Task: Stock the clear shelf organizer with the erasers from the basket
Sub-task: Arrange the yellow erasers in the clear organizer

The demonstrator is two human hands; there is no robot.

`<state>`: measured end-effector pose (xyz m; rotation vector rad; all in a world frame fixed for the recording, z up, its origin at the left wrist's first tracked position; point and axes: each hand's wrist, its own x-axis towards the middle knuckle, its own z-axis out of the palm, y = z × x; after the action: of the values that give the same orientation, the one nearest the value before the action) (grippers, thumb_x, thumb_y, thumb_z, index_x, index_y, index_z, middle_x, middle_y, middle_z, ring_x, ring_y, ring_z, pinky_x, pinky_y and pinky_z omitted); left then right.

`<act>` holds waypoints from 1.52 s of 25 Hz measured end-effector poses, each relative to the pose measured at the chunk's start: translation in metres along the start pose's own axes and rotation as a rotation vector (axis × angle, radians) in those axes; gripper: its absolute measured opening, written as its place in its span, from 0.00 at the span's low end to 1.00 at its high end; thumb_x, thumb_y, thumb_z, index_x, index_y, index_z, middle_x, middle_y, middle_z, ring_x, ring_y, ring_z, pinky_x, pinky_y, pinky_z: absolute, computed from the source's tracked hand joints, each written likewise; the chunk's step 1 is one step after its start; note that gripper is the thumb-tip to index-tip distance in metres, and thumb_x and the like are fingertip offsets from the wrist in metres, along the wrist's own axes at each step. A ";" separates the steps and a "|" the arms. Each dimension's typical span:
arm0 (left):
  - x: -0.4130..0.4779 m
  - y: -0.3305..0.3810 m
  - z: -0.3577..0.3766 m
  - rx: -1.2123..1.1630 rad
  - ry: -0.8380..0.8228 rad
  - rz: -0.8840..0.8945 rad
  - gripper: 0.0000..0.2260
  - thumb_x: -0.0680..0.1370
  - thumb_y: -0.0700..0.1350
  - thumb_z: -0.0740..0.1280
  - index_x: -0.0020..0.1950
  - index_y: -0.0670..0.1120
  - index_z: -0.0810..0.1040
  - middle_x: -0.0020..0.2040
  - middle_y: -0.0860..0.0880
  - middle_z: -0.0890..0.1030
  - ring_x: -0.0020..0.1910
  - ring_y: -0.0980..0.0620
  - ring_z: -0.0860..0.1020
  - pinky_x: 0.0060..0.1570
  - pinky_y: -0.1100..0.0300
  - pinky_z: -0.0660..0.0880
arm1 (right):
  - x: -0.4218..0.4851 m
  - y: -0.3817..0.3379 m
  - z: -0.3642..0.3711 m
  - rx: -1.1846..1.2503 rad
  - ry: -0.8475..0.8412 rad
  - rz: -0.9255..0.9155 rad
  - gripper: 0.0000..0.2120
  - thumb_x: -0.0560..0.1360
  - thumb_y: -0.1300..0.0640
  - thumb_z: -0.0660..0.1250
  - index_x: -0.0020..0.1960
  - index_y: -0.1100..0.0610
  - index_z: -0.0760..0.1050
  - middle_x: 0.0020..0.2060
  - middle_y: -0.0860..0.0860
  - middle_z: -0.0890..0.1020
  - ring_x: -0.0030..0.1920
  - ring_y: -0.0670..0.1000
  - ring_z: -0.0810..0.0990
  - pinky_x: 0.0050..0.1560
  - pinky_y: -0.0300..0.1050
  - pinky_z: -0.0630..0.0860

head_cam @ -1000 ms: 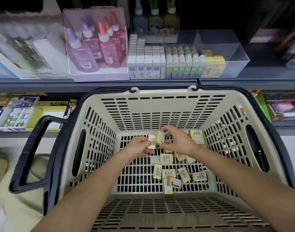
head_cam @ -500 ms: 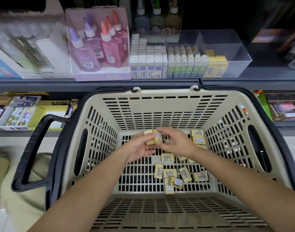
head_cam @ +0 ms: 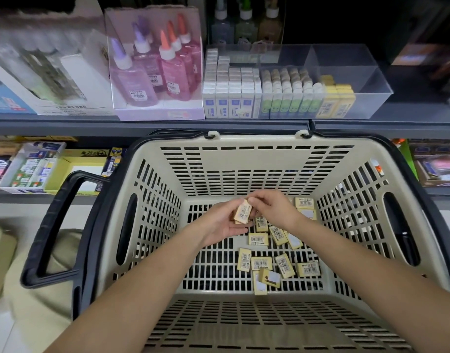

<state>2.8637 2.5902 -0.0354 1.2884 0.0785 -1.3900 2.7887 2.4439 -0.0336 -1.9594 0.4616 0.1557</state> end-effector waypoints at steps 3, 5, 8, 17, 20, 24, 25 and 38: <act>0.001 -0.004 0.000 -0.043 0.052 0.020 0.10 0.76 0.43 0.67 0.57 0.43 0.75 0.50 0.43 0.81 0.49 0.46 0.81 0.49 0.56 0.78 | 0.005 0.008 -0.002 0.120 0.078 0.091 0.09 0.78 0.61 0.61 0.55 0.61 0.77 0.36 0.50 0.80 0.37 0.46 0.81 0.45 0.42 0.80; 0.002 -0.006 -0.006 -0.035 0.122 0.024 0.10 0.76 0.39 0.67 0.56 0.42 0.74 0.50 0.42 0.80 0.48 0.47 0.80 0.49 0.56 0.78 | 0.004 0.023 -0.009 -0.227 0.060 0.143 0.10 0.78 0.56 0.62 0.57 0.58 0.77 0.46 0.52 0.80 0.46 0.51 0.80 0.50 0.47 0.79; 0.002 -0.007 -0.014 -0.018 0.184 0.016 0.15 0.73 0.37 0.70 0.59 0.40 0.72 0.53 0.41 0.81 0.49 0.48 0.80 0.49 0.56 0.78 | -0.004 0.042 -0.009 -0.757 -0.195 0.145 0.24 0.76 0.50 0.64 0.70 0.55 0.65 0.66 0.53 0.69 0.64 0.54 0.70 0.65 0.49 0.69; 0.006 -0.011 -0.019 -0.049 0.218 -0.017 0.23 0.70 0.42 0.73 0.63 0.43 0.71 0.51 0.44 0.80 0.50 0.48 0.79 0.47 0.55 0.77 | -0.002 0.017 -0.009 -0.099 -0.047 0.156 0.05 0.73 0.59 0.69 0.46 0.53 0.73 0.41 0.48 0.79 0.43 0.48 0.78 0.42 0.36 0.76; 0.005 -0.009 -0.015 -0.104 0.098 -0.042 0.25 0.65 0.44 0.76 0.60 0.44 0.73 0.51 0.45 0.81 0.55 0.47 0.78 0.49 0.53 0.77 | 0.001 -0.003 -0.002 0.100 -0.121 0.108 0.05 0.73 0.63 0.69 0.44 0.54 0.75 0.35 0.47 0.79 0.35 0.43 0.79 0.36 0.31 0.76; 0.007 -0.008 -0.013 -0.097 0.128 -0.032 0.25 0.63 0.39 0.76 0.58 0.45 0.73 0.50 0.46 0.80 0.52 0.50 0.79 0.47 0.54 0.77 | -0.001 0.003 0.002 0.095 -0.076 0.148 0.03 0.76 0.62 0.65 0.49 0.59 0.77 0.36 0.49 0.80 0.37 0.44 0.81 0.37 0.32 0.77; 0.007 -0.008 -0.015 -0.097 0.167 -0.036 0.24 0.64 0.38 0.76 0.58 0.45 0.73 0.49 0.46 0.79 0.51 0.50 0.78 0.46 0.54 0.77 | -0.004 0.009 -0.001 -0.094 -0.095 0.143 0.04 0.76 0.59 0.66 0.49 0.58 0.77 0.39 0.48 0.80 0.41 0.46 0.81 0.40 0.34 0.77; -0.019 0.036 0.014 -0.033 0.081 0.123 0.23 0.64 0.43 0.75 0.57 0.47 0.75 0.42 0.48 0.81 0.45 0.50 0.78 0.40 0.57 0.77 | -0.013 -0.009 -0.029 -0.502 -0.230 0.098 0.14 0.70 0.56 0.72 0.51 0.52 0.69 0.49 0.47 0.77 0.45 0.50 0.79 0.43 0.44 0.76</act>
<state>2.8756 2.5817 0.0048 1.3002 0.0761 -1.2276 2.7777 2.4241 -0.0094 -2.3699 0.3901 0.6020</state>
